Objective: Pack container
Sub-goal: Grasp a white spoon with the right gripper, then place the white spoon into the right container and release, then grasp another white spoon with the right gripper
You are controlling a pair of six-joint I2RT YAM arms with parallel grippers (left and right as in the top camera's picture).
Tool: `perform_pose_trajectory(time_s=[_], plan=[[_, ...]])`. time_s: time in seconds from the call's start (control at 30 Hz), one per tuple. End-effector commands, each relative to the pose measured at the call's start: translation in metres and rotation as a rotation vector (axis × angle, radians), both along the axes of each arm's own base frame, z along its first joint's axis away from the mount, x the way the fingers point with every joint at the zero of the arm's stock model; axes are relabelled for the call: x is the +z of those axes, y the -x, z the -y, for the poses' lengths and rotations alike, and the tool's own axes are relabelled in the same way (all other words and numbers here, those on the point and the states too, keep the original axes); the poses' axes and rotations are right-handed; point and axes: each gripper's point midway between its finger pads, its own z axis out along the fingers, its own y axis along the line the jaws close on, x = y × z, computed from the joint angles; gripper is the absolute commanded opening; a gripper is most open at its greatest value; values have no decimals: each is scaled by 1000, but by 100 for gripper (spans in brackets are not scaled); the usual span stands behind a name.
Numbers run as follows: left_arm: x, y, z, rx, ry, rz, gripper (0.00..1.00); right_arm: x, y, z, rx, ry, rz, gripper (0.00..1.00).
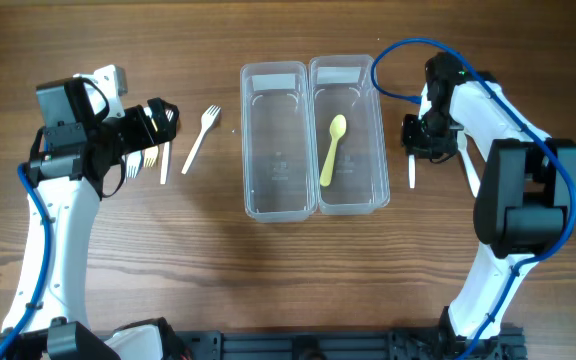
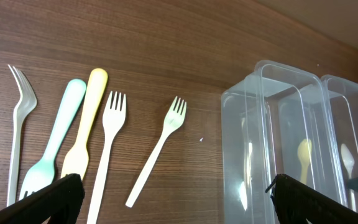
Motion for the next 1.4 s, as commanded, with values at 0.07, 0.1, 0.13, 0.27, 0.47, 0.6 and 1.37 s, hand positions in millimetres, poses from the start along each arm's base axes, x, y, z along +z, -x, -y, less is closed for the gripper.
perform_pose_trajectory(time_s=[0.07,0.1,0.13,0.27,0.47,0.6,1.37], plan=[[7,-4,-2,8,6,15,100,-24,17,-1,15,19,-77,13],[7,-4,-2,8,7,15,100,-24,16,3,16,38,-73,12],[8,-5,-2,7,5,21,100,-22,12,6,16,59,-54,12],[11,-8,-2,7,2,41,100,32,-24,16,22,116,89,6],[12,-9,-3,7,1,47,100,199,-68,-36,94,-104,532,5],[12,-9,-3,7,1,47,100,211,-54,-106,214,-233,552,4],[11,-7,-2,7,3,37,100,208,-62,43,271,262,575,87]])
